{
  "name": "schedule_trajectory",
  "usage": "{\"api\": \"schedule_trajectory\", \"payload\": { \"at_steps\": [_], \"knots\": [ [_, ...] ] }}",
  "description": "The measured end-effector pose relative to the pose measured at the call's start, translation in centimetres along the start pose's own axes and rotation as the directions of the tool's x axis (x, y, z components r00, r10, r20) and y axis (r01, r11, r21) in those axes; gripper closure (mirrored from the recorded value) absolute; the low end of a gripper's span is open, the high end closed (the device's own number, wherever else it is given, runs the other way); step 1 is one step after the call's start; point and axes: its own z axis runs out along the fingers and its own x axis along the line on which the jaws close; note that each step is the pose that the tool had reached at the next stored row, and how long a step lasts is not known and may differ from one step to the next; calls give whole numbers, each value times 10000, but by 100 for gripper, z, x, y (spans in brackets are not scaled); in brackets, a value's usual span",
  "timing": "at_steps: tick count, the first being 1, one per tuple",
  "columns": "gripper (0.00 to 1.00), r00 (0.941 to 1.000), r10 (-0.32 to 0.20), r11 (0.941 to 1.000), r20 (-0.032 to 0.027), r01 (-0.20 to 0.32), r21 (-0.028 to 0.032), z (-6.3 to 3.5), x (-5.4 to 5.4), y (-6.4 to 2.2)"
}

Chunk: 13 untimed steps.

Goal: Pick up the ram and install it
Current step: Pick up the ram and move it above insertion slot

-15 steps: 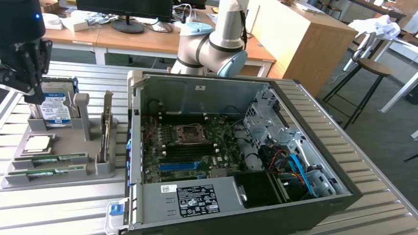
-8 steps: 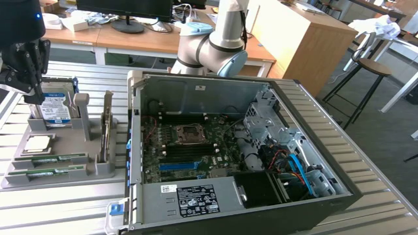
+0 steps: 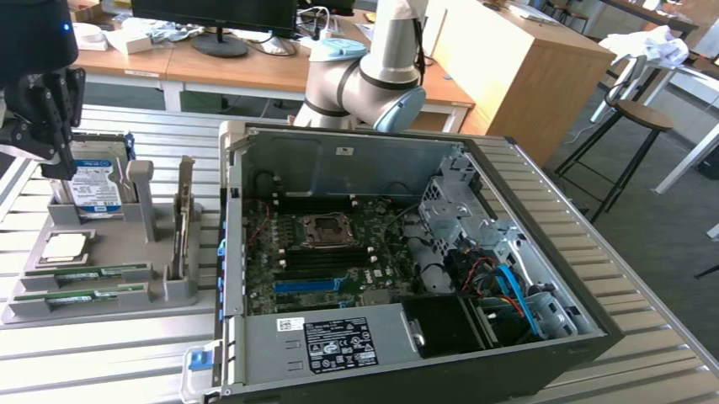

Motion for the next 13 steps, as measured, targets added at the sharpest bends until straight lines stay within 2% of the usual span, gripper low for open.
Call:
{"api": "schedule_trajectory", "payload": {
  "at_steps": [8,13],
  "knots": [
    [90,9976,-693,9976,-31,693,-17,2,0,0],
    [90,9975,-707,9975,-32,707,-18,3,0,0]
  ]
}}
